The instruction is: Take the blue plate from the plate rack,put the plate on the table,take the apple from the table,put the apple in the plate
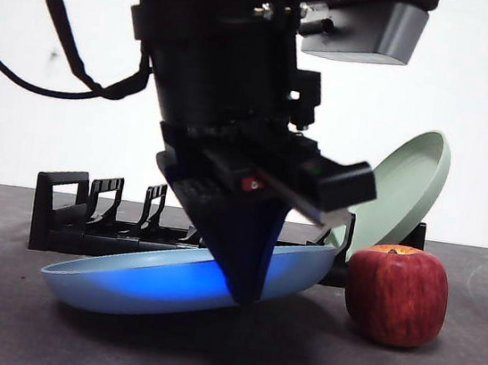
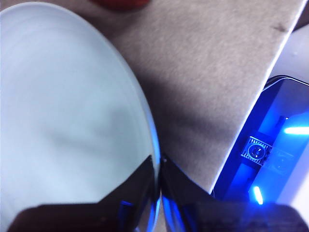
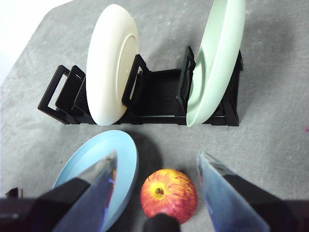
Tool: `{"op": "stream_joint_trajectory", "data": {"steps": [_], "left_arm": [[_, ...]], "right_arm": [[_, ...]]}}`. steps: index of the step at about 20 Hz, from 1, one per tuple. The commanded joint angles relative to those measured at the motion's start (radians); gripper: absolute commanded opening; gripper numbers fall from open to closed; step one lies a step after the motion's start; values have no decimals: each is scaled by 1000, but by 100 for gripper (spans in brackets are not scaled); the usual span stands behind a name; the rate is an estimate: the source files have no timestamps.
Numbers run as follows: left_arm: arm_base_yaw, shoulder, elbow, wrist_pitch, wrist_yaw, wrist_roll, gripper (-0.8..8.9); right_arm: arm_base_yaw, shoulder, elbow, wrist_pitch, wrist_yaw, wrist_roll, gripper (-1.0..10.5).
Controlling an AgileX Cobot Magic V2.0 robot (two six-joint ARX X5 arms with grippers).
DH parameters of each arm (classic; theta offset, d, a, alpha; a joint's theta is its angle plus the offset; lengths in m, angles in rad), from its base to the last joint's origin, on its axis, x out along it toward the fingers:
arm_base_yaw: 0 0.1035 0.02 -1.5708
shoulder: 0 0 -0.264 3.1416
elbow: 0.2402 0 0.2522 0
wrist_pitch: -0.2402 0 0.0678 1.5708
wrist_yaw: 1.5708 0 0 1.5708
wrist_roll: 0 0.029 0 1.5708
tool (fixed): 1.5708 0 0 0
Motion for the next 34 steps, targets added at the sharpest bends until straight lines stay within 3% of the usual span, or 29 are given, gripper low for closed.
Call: {"op": "stream_joint_trajectory", "data": {"steps": [1, 2, 3, 5, 9, 12, 14, 19, 24, 34], "left_arm": [[4, 4, -3, 24, 31, 20, 174], [7, 4, -3, 21, 26, 20, 309], [14, 4, -3, 16, 24, 19, 379], [24, 4, -3, 10, 23, 6, 377], [51, -63, 4, -13, -53, -34, 377], [84, -200, 49, -65, -98, -42, 377], [100, -303, 98, -94, -111, -49, 377], [145, -559, 259, -150, -111, -53, 377], [154, -712, 378, -240, -112, -65, 377], [154, -779, 378, -333, -161, -94, 376]], "right_arm": [[1, 0, 2, 5, -4, -10, 284], [1, 0, 2, 5, -5, -10, 284], [2, 0, 2, 5, -5, -10, 284], [2, 0, 2, 6, -6, -10, 285], [10, 8, 6, 6, -108, -55, 301], [69, 39, 28, 4, -98, -80, 507], [126, 84, 63, -31, -31, -114, 508], [291, 290, 194, -234, 241, -220, 508], [384, 508, 225, -226, 363, -230, 507], [396, 778, 225, -154, 364, -233, 503]]}}
